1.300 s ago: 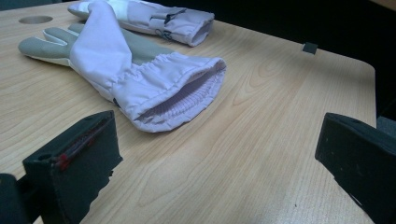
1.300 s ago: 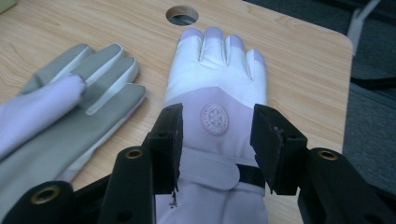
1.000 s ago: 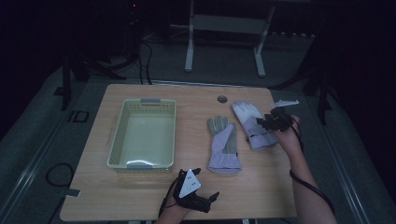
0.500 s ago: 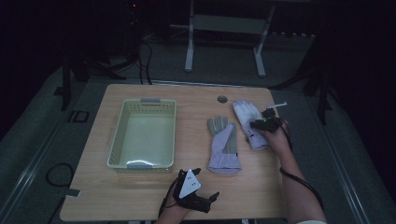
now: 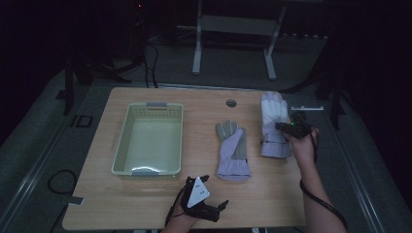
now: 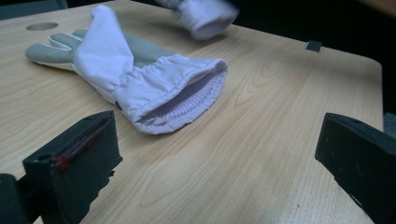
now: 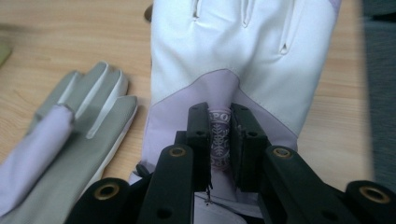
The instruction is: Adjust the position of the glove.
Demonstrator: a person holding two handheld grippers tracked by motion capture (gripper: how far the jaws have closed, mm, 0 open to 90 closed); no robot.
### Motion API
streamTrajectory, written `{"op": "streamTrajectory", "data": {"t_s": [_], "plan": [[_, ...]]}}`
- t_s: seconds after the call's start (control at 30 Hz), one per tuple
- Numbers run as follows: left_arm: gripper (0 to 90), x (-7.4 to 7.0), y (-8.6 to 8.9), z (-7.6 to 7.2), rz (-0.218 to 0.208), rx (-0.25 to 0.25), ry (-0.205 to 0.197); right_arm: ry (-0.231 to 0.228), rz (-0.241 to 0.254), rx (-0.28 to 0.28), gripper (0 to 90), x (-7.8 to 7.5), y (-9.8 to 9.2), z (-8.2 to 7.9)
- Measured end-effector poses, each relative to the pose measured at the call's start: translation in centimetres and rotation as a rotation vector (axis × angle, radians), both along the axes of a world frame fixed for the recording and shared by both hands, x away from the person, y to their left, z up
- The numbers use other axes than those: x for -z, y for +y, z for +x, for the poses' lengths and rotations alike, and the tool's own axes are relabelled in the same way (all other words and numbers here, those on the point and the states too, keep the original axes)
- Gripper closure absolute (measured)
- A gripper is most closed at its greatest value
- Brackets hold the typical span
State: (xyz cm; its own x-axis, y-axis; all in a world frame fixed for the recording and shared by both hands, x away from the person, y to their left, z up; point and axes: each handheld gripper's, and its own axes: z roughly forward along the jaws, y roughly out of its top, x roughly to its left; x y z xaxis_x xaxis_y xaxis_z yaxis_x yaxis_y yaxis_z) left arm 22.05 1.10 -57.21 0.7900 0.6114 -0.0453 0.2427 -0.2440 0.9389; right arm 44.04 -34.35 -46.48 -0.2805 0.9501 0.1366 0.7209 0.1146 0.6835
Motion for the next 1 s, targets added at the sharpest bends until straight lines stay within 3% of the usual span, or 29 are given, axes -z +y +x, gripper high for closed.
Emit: {"op": "streamTrajectory", "data": {"t_s": [0.13,0.27,0.37,0.5,0.7,0.8,1.0], "plan": [[0.0,0.0,0.0,0.0,0.002,-0.001,0.002,-0.002,0.018,0.015,79.7,-2.4,-0.7,-2.4],[0.0,0.0,0.1,0.3,-0.011,0.002,0.025,-0.013,0.032,0.033,79.6,-3.5,-1.5,-5.1],[0.0,0.0,0.1,0.3,-0.014,0.008,0.030,0.007,0.009,0.048,79.5,-3.1,-1.6,-6.9],[0.0,0.0,0.1,0.3,-0.013,0.010,0.027,0.050,0.012,0.048,79.5,-1.1,-1.4,-8.4],[0.0,0.0,0.1,0.2,-0.013,0.012,0.023,0.124,-0.007,0.053,79.3,2.3,-0.7,-7.7],[0.0,0.0,0.3,0.3,-0.026,0.015,0.036,0.125,-0.008,0.056,78.9,3.3,-0.4,-7.1],[0.0,0.0,0.3,0.3,-0.023,0.021,0.035,0.145,-0.059,0.044,75.6,4.9,-0.1,-5.8]]}}
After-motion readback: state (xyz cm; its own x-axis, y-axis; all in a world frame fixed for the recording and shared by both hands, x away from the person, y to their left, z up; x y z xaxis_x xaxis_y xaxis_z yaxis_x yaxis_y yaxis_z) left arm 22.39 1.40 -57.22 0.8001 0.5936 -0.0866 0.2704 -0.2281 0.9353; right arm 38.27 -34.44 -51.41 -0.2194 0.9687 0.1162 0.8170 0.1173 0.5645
